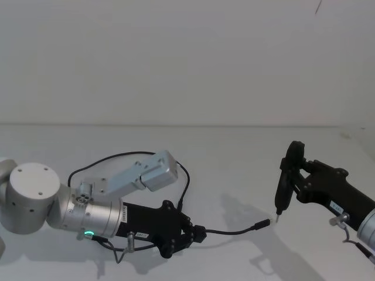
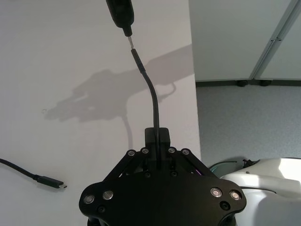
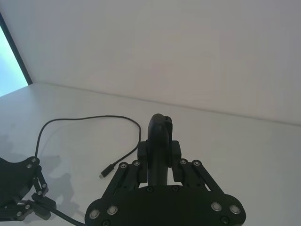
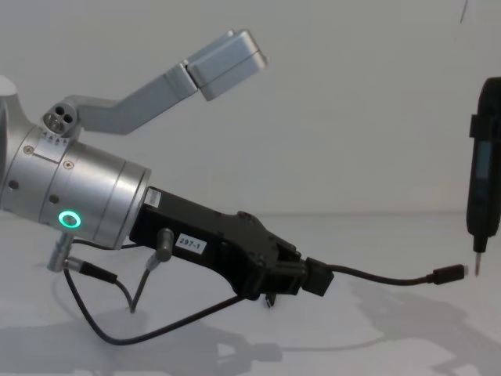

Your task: Pick up the data cable with the one hand.

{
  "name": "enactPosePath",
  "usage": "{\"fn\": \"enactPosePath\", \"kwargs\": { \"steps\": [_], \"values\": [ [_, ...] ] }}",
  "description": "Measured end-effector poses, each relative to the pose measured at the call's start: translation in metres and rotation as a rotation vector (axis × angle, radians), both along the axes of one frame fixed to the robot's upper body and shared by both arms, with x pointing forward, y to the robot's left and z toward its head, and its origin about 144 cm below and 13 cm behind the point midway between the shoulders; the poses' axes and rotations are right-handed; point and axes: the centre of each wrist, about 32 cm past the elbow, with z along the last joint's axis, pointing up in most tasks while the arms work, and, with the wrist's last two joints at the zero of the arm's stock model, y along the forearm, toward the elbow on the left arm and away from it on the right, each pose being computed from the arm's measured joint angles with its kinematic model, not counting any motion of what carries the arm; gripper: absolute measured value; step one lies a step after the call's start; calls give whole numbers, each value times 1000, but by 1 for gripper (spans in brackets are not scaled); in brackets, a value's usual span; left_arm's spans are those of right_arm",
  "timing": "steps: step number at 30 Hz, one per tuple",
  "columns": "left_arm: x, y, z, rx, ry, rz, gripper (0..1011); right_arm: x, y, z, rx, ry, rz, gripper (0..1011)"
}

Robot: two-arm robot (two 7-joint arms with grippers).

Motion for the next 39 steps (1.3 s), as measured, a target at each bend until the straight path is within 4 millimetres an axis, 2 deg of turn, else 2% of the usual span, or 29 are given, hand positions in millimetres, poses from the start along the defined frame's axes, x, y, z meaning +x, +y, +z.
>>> {"fn": "enactPosePath", "kwargs": {
  "steps": [39],
  "values": [
    [0,0,0,0,0,0,43,4,1,-2,0,-1,18,279]
  ]
}}
